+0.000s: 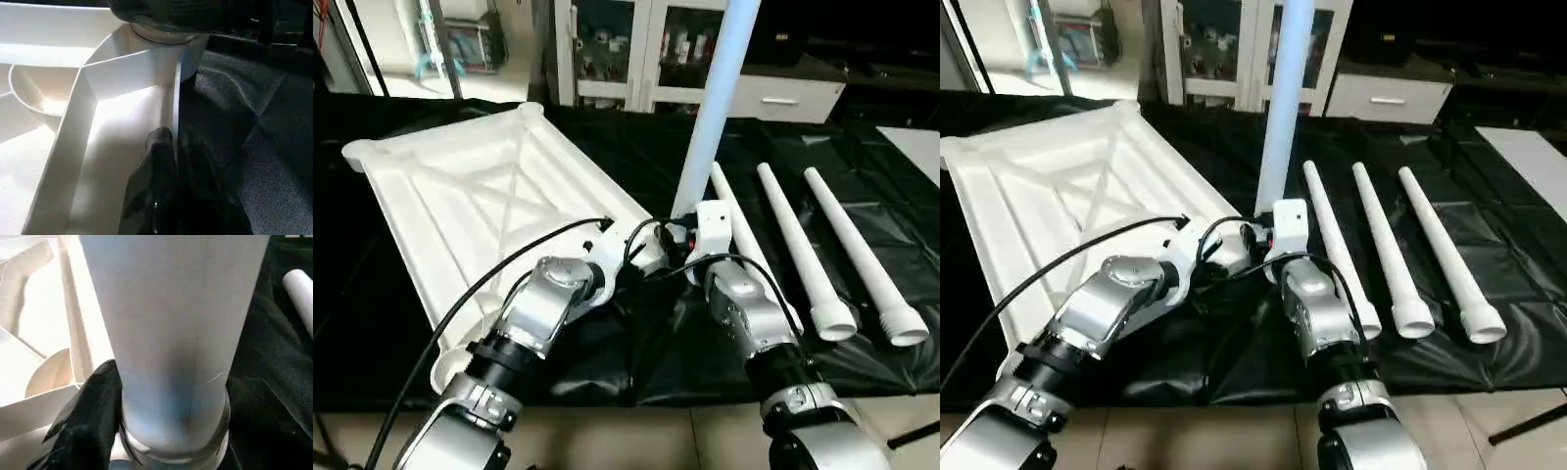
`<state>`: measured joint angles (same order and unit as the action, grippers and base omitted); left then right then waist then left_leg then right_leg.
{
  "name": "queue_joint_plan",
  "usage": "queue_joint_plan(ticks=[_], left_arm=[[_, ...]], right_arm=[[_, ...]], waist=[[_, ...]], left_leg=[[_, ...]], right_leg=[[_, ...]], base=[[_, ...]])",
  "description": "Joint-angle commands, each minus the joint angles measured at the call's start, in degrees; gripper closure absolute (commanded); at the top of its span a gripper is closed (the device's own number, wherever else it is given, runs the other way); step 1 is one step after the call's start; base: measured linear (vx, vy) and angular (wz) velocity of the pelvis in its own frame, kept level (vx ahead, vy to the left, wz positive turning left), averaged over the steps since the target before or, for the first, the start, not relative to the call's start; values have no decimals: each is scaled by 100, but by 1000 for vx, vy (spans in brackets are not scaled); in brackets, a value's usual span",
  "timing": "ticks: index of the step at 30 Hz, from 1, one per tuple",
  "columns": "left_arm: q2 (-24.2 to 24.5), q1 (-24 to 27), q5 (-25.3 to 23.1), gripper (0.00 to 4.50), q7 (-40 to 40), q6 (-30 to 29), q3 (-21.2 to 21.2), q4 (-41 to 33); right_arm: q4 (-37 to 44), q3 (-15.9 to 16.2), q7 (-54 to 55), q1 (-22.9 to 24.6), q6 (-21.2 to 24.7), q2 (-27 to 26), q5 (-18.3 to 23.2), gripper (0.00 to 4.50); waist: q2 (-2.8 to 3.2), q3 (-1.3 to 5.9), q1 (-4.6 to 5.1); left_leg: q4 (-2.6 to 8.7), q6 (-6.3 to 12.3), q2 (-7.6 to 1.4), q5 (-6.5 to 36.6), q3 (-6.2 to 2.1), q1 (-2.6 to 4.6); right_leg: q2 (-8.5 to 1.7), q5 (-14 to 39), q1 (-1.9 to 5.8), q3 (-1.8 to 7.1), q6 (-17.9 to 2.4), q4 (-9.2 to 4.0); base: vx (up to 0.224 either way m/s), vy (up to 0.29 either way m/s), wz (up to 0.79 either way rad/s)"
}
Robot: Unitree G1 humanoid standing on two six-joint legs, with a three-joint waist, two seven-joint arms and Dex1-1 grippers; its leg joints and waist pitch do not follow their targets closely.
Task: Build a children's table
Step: Rotate leg to tighten
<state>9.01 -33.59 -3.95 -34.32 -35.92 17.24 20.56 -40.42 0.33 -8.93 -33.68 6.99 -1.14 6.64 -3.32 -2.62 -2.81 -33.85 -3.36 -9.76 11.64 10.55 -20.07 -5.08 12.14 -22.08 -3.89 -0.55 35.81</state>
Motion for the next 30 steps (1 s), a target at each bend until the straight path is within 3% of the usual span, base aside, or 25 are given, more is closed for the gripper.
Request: queue_joint_plan(ticks=[1,2,6,8,12,16,21,24,30], left_arm=[[54,-19,-37,450,118,211,-86,0],[117,28,-20,450,-39,287,-14,-56],[307,158,22,450,-465,454,183,-236],[432,252,50,450,-674,387,276,-341],[682,418,49,450,-1002,465,447,-455],[1024,619,176,450,-1604,628,623,-756],[1380,733,315,450,-2216,575,775,-1076],[1464,745,399,450,-2397,507,794,-1179],[1565,769,430,450,-2611,521,877,-1275]], right_arm=[[-83,229,-420,169,78,-78,-41,148],[83,174,-647,223,76,-23,89,113],[491,168,-1033,365,118,163,240,93],[669,182,-1234,423,111,310,270,70],[958,218,-1786,512,76,662,324,41],[1348,360,-3012,618,370,1270,531,4],[1589,521,-4236,665,711,1918,779,4],[1607,607,-4769,632,901,2172,875,4],[1605,815,-5295,597,1024,2421,810,4]], waist=[[21,269,-29],[24,271,-28],[24,292,-55],[43,298,-55],[54,295,-70],[57,285,-116],[36,281,-163],[30,295,-200],[22,296,-230]], left_leg=[[488,9,-356,1241,-155,1],[489,21,-358,1203,-156,-3],[462,208,-360,777,-150,-33],[441,289,-364,567,-136,-19],[427,351,-373,522,-118,-13],[420,418,-374,543,-107,-4],[423,403,-389,637,-112,3],[391,464,-382,402,-92,11],[382,500,-383,409,-93,8]], right_leg=[[-411,1136,187,319,-1015,-501],[-409,1078,192,320,-1020,-491],[-419,499,238,326,-1119,-443],[-406,188,235,316,-1276,-407],[-399,154,222,317,-1390,-396],[-392,119,229,322,-1405,-396],[-401,331,233,316,-1427,-403],[-393,60,225,317,-1520,-363],[-406,99,232,311,-1586,-362]], base=[[0,0,0],[0,0,0],[0,0,0],[0,0,0],[0,0,0],[0,0,0],[0,0,0],[0,0,0],[0,0,0]])
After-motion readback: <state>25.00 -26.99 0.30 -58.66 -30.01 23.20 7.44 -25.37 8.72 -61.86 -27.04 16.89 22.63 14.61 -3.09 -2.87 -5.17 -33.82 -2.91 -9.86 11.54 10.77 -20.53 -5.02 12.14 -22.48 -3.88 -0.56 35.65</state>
